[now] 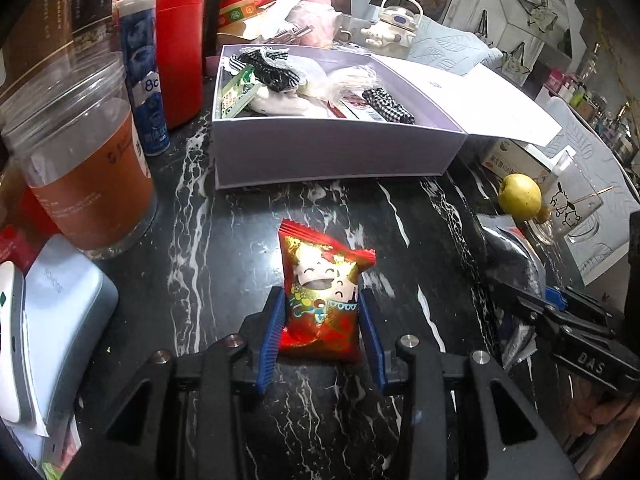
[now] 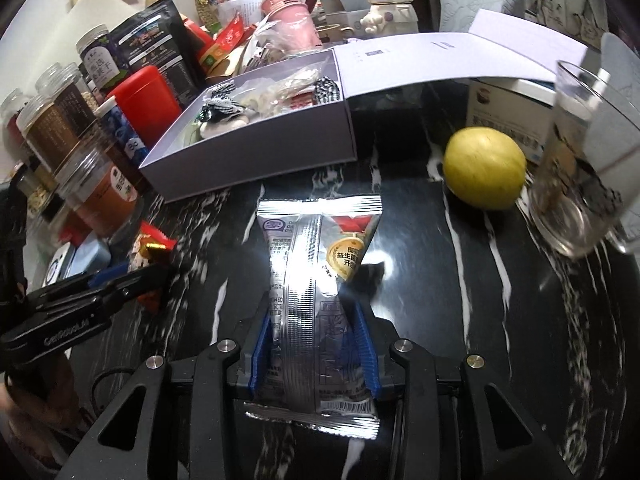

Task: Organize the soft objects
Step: 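Lift both packets with both grippers and carry them over the white box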

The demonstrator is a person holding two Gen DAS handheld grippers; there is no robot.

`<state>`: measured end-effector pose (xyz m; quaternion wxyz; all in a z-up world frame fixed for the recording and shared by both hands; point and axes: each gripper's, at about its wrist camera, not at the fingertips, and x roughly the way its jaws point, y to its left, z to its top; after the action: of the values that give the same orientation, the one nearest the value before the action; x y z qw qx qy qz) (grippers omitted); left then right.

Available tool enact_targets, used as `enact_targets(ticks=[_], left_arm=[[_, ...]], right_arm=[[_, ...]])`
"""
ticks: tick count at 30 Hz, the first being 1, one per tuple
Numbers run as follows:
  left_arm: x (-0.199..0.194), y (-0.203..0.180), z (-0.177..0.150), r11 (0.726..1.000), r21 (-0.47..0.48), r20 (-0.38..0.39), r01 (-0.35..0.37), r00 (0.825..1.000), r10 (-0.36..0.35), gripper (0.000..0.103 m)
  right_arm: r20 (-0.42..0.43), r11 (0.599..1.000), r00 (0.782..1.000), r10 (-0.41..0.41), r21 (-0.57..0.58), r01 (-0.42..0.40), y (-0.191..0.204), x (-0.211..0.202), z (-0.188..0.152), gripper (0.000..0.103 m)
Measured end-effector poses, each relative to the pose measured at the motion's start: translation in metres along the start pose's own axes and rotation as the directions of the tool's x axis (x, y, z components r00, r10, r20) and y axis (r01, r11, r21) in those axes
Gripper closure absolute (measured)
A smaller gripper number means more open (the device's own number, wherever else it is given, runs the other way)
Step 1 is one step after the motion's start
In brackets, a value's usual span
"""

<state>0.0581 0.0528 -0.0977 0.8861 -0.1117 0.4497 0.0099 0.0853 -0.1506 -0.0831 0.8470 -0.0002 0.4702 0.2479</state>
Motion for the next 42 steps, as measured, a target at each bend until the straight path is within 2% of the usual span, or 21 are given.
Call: enact_targets(ticks=[4, 11, 16, 22, 27, 31, 34, 38, 42], left_arm=[[0.005, -0.001, 0.001, 1.000, 0.002, -0.010, -0.008, 1.000, 0.008, 0.066], [0.015, -0.010, 0.008, 0.996, 0.057, 0.003, -0.068, 0.998, 0.068, 0.066], [0.020, -0.017, 0.011, 0.989, 0.103, 0.024, -0.106, 0.994, 0.104, 0.066], [0.019, -0.009, 0.012, 0.997, 0.048, 0.047, -0.065, 0.997, 0.062, 0.066], [0.017, -0.007, 0.011, 0.998, 0.027, 0.045, -0.063, 0.997, 0.061, 0.069], [0.012, -0.004, 0.007, 1.000, 0.001, 0.022, -0.008, 1.000, 0.008, 0.070], [0.007, -0.006, 0.003, 1.000, -0.001, 0.012, 0.011, 1.000, -0.011, 0.070], [-0.006, -0.010, -0.005, 1.000, 0.007, 0.018, 0.030, 0.999, -0.030, 0.070], [-0.022, -0.016, -0.010, 0.999, 0.024, 0.061, 0.024, 0.998, -0.025, 0.070]], right_arm=[[-0.005, 1.000, 1.000, 0.000, 0.002, 0.000, 0.000, -0.007, -0.010, 0.066], [-0.001, 1.000, 1.000, -0.002, 0.013, 0.002, -0.002, -0.012, -0.017, 0.064], [-0.006, 1.000, 1.000, 0.000, 0.017, 0.000, -0.002, -0.008, -0.018, 0.055], [0.010, 1.000, 1.000, -0.015, 0.010, 0.015, -0.004, -0.008, -0.017, 0.055], [0.023, 1.000, 1.000, -0.019, -0.010, 0.019, -0.004, -0.007, -0.018, 0.056], [0.033, 0.999, 0.999, -0.029, -0.027, 0.030, -0.005, -0.008, -0.020, 0.065], [0.031, 0.999, 0.999, 0.040, -0.027, -0.039, -0.008, -0.010, -0.023, 0.071], [0.034, 0.998, 0.997, 0.066, -0.010, -0.066, -0.009, -0.013, -0.027, 0.073], [0.044, 0.997, 0.996, 0.078, 0.009, -0.079, -0.008, -0.020, -0.032, 0.073]])
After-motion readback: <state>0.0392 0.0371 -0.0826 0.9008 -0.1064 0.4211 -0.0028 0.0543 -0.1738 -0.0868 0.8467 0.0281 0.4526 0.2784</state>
